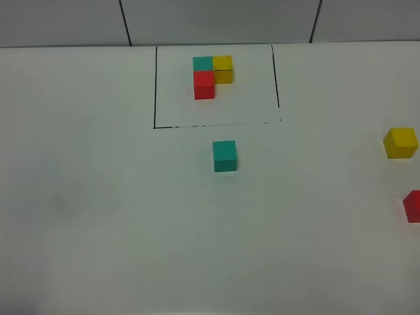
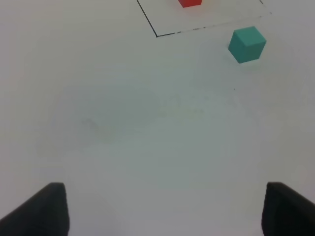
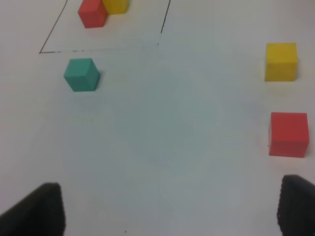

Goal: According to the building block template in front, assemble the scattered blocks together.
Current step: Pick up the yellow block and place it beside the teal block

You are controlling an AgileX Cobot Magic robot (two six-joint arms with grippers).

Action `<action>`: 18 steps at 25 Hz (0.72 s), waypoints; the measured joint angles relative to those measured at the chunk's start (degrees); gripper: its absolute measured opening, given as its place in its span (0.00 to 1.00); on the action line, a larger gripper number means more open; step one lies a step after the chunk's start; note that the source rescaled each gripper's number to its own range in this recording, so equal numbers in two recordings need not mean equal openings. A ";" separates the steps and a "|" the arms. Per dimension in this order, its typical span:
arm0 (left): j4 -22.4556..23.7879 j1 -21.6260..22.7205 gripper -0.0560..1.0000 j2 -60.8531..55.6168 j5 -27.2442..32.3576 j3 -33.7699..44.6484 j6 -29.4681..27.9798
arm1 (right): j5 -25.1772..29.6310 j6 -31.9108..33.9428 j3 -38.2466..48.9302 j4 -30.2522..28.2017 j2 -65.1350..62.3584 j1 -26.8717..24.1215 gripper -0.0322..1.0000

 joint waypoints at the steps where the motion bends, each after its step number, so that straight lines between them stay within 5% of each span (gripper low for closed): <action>1: 0.00 0.00 0.82 0.00 0.00 0.00 0.00 | 0.00 0.00 0.00 0.00 0.00 0.00 0.82; 18: 0.00 2.67 0.82 0.00 0.00 0.00 -0.04 | 0.00 0.00 0.00 0.01 0.00 0.00 0.82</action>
